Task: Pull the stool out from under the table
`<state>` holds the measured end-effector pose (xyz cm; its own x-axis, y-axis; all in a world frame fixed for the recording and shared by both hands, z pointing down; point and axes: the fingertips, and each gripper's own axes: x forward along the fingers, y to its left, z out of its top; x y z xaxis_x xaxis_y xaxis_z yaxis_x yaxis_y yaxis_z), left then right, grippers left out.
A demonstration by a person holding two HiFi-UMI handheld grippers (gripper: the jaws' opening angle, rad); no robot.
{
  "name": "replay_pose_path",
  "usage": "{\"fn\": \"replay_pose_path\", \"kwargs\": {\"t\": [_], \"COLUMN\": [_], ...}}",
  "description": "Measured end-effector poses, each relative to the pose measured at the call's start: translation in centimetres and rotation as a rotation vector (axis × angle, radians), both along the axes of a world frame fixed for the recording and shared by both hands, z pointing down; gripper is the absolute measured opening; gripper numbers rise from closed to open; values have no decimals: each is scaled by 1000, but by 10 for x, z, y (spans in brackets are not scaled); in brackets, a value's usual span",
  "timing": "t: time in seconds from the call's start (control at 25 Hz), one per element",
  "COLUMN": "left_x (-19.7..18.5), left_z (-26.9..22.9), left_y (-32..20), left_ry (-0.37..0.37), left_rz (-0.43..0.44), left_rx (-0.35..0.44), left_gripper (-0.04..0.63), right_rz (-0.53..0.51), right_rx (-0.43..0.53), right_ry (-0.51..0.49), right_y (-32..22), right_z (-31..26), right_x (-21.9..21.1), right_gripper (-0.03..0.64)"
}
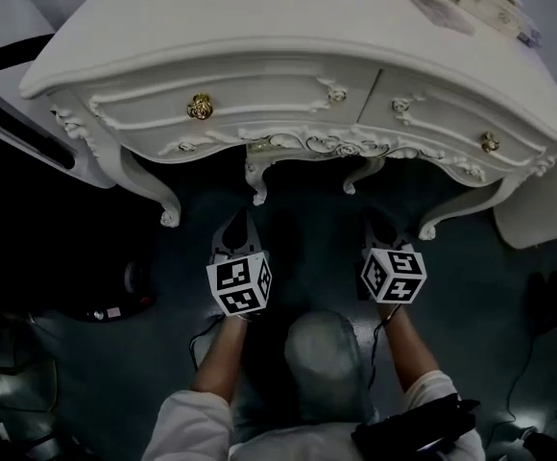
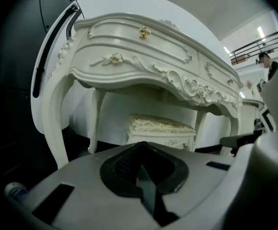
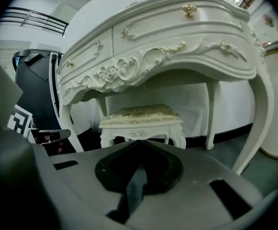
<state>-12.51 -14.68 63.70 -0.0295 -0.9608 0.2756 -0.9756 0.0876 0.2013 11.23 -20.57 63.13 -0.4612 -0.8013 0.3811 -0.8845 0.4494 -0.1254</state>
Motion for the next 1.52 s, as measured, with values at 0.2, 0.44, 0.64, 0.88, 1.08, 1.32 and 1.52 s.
{"fn": "replay_pose_path", "kwargs": {"t": [0.2,0.44,0.64,0.88,1.08,1.32,1.52], "left_x": [2,-5,-13,-19,-15,-16,-24], "left_z": [41,74,90,98,98,122,135], "left_y": [-5,-8,-26,-52,-67,-90,-115], "left_ry": [-54,-66,-113,-174,-198,-198,-267], "left_rz": [19,27,34,69,55,14,-13], "left_rx": [-11,-25,-16,-24,-6,-45,-101], "left_gripper": [-6,-6,-6,-6,-5,175,225], "right_rz": [53,82,60,76,98,104,108], "right_rx": [1,-1,42,19,16,-5,-20], "right_ry": [-45,-40,-38,-69,-95,-101,-102], "right_y": [3,5,3,-5,-15,-22,-29], "right_z": [35,60,66,86,93,103,109], "right_x": [18,18,12,22,34,45,56], "right_gripper": [-2,-2,-2,-2,-2,-2,-2]}}
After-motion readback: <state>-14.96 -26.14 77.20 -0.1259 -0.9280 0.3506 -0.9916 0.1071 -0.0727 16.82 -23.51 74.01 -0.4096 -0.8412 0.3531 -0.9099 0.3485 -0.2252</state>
